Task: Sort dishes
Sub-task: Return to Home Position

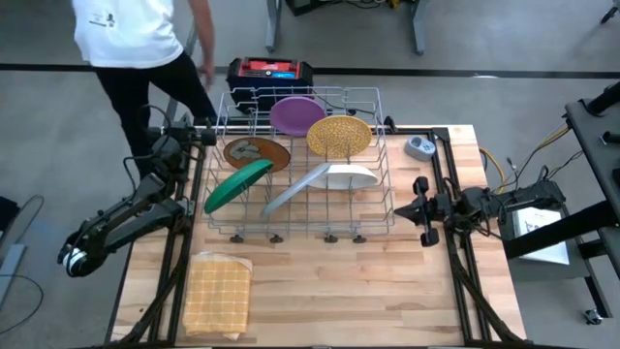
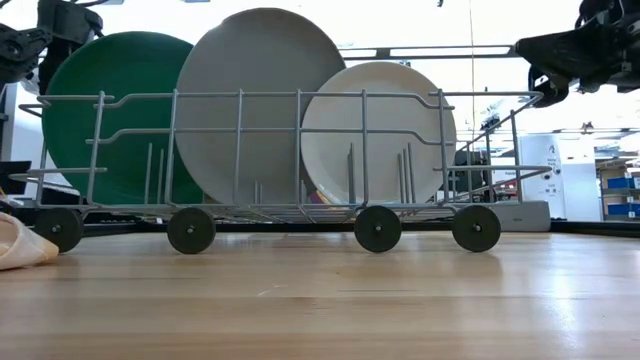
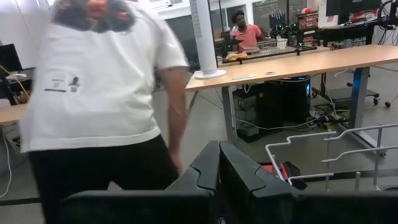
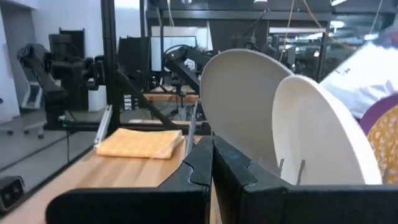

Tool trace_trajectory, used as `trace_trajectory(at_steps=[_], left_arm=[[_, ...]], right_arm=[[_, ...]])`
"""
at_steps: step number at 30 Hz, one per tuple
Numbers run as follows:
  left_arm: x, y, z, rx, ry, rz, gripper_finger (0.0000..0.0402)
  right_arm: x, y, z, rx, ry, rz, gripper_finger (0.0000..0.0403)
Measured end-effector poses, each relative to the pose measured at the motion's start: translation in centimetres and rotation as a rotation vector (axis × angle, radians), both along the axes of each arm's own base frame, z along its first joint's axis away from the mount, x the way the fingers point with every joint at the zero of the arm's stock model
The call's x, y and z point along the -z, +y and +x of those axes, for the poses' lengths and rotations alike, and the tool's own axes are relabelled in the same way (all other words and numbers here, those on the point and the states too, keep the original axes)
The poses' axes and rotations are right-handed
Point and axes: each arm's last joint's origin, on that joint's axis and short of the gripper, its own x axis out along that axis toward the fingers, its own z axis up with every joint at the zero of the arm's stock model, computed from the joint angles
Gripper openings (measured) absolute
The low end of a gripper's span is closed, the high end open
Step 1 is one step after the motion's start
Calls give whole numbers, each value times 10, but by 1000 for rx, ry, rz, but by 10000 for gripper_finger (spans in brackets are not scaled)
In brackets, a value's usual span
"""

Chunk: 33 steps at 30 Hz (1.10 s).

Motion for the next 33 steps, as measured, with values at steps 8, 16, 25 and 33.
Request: trace_trajectory(at_steps=[8, 16, 25, 33], left_arm=[[0, 0, 0, 0, 0, 0, 0], [0, 0, 0, 0, 0, 0, 0], [0, 0, 0, -1, 0, 0, 0], [0, 0, 0, -3, 0, -1, 0]], right_arm=[[0, 0, 0, 2, -1, -11, 0], [2, 0, 0, 11, 16, -83, 0], [7, -7, -6, 67, 53, -144, 0], [12, -5, -6, -120, 62, -262, 0]])
